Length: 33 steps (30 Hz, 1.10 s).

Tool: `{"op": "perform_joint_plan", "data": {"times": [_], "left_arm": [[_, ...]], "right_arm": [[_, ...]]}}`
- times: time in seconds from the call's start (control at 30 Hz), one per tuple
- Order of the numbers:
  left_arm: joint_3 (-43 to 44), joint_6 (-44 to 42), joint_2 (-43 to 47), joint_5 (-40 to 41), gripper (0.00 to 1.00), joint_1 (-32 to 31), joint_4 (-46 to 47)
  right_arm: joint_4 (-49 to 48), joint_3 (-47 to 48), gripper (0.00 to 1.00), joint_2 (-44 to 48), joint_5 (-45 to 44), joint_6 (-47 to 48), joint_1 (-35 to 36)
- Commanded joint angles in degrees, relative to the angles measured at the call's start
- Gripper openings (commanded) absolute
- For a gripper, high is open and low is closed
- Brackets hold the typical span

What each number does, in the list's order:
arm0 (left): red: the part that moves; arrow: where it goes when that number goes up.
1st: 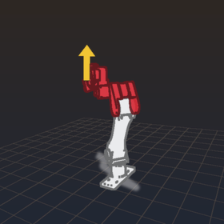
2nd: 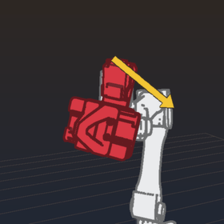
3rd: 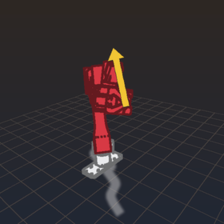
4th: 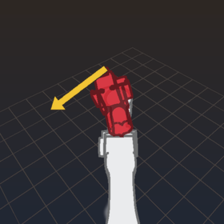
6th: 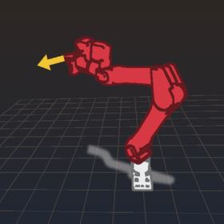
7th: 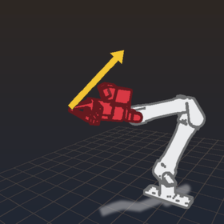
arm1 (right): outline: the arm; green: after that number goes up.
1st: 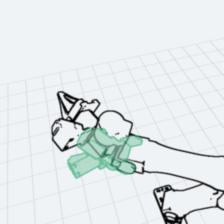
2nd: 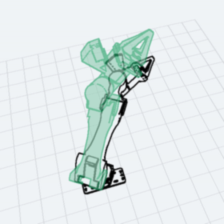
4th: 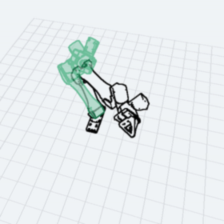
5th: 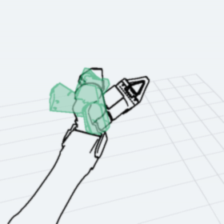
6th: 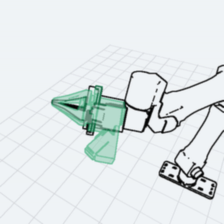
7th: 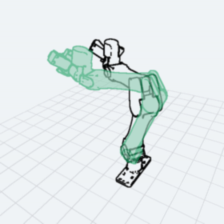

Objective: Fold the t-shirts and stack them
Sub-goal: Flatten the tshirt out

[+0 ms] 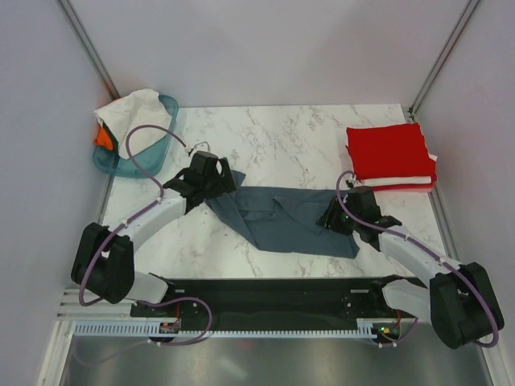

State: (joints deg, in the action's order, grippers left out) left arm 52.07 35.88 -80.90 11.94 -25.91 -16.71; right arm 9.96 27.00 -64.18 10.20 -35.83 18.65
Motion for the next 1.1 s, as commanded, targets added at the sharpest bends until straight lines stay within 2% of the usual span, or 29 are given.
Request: {"op": "perform_joint_plan", "data": {"times": [0.0,0.57,0.87,1.07], "left_arm": [[-0.31,-2.48,2.94,0.01,0.96,-0.19,1.07],[-0.66,-3.36,4.53,1.15,0.96,-0.19,0.98],[-0.83,-3.8,5.05,1.59,0.96,-0.19,0.8],[-1.01,-4.41,5.14,1.5,0.96,-0.19,0.63]], "right_arm": [[-3.18,-1.25,0.51,0.73,-2.2,-3.45,0.33],[-9.52,-2.48,0.5,-4.99,0.61,-8.28,0.86],[-13.12,-1.61,0.44,-5.6,0.7,-9.69,1.03],[-11.46,0.15,0.39,-8.85,0.09,-9.17,1.03]]}}
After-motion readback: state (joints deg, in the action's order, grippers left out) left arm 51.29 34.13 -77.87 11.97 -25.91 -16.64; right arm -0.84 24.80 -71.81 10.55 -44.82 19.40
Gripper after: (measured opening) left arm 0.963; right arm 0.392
